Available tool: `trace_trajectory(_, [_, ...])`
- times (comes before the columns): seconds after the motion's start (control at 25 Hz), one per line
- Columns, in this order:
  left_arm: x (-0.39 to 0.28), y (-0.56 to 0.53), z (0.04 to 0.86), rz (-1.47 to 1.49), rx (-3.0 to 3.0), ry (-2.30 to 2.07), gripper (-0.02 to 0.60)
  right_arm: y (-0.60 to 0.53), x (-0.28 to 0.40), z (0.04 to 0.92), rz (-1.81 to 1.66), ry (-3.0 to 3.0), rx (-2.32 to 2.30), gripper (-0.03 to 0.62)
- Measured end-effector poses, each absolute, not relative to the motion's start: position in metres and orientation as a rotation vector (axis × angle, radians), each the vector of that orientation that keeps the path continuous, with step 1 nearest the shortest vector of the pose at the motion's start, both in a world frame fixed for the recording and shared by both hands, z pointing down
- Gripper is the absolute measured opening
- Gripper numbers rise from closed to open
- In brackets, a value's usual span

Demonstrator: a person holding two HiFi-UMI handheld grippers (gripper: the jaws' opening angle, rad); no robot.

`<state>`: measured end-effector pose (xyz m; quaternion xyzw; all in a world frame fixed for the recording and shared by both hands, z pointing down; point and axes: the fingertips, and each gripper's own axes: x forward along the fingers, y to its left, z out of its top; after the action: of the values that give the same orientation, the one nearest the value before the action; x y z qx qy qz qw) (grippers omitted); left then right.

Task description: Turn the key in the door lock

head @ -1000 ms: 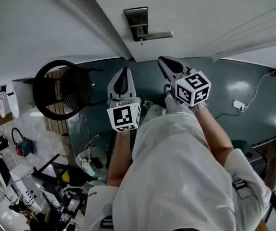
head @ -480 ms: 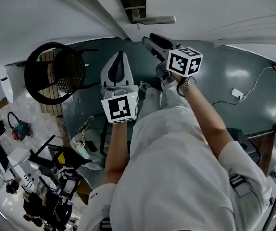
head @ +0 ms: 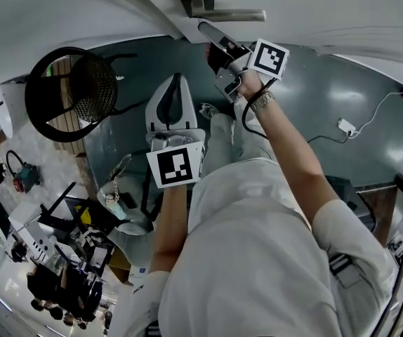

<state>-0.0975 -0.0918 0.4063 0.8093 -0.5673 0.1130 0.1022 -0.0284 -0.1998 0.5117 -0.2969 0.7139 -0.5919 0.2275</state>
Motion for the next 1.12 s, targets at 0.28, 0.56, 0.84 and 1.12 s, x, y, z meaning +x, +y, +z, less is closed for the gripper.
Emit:
trace_trajectory(0.28, [-0.102, -0.084, 0.421, 0.364, 2.375, -1.67, 0.009, -0.21, -0.034, 0.521, -1.68, 1.666, -0.585, 0.172])
trace_trajectory(0.56, [-0.104, -0.079, 0.426, 0.378, 2.356, -1.683, 0.009, -0.211, -0.034, 0.514, -1.652, 1.533, -0.366, 0.081])
trace_trajectory(0.84, [-0.099, -0.079, 0.424, 0.395, 2.368, -1.675, 0.009, -0.213, -0.029, 0.505, -1.571, 1.83, -0.623, 0.032])
trace_trajectory(1.12, [-0.091, -0.077, 0.414, 0.377, 2.386, -1.682, 0.009, -0.211, -0.021, 0.497, -1.454, 2.115, -1.093, 0.028])
